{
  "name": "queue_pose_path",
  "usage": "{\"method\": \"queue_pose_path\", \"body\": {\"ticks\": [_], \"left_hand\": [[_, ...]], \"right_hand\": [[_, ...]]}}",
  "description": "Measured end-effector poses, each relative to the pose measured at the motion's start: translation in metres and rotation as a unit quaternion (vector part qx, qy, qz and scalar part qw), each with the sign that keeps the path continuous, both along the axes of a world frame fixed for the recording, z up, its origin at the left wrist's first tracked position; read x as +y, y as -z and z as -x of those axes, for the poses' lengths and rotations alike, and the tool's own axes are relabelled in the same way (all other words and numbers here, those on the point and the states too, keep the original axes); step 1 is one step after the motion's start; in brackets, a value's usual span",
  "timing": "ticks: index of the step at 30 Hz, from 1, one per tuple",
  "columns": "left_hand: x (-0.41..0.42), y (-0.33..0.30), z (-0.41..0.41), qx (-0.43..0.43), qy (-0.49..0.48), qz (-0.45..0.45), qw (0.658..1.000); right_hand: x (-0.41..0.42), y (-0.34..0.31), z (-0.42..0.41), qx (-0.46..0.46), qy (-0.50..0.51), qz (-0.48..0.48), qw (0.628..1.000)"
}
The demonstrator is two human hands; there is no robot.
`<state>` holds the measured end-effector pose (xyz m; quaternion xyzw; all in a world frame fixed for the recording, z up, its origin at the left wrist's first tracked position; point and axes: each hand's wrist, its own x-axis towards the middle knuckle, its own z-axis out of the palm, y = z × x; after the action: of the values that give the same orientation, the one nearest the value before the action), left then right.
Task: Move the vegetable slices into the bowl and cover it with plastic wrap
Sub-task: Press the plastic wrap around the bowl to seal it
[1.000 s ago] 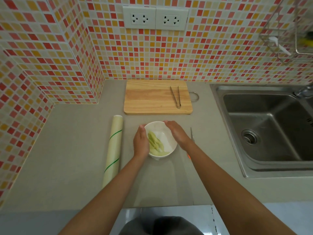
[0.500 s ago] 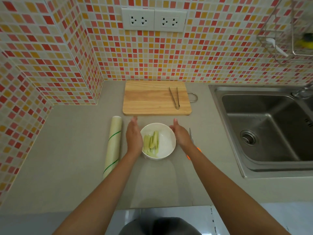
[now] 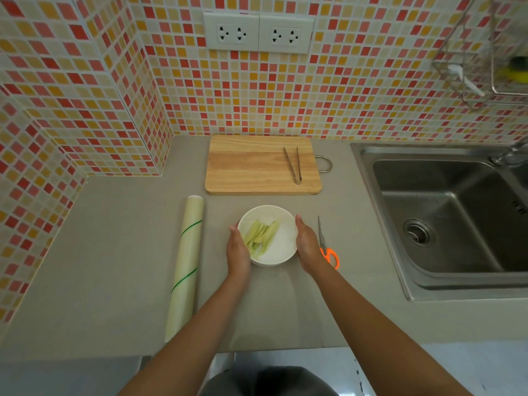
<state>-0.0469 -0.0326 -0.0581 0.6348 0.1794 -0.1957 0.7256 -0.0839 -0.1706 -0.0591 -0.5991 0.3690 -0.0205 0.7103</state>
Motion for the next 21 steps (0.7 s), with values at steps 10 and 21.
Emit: {"method": "queue_pose_path", "body": {"ticks": [10,21], "left_hand": [[0.009,-0.004,-0.018,-0.038,-0.015,-0.013,0.999],[-0.008,0.005,-0.006,-0.008,0.000,-0.011,1.000]], "right_hand": [[-0.008,-0.010,0.000,-0.066,0.034,-0.053,0.996],[0.003,0.010,-0.002,0.017,0.082,-0.078,0.993]]}}
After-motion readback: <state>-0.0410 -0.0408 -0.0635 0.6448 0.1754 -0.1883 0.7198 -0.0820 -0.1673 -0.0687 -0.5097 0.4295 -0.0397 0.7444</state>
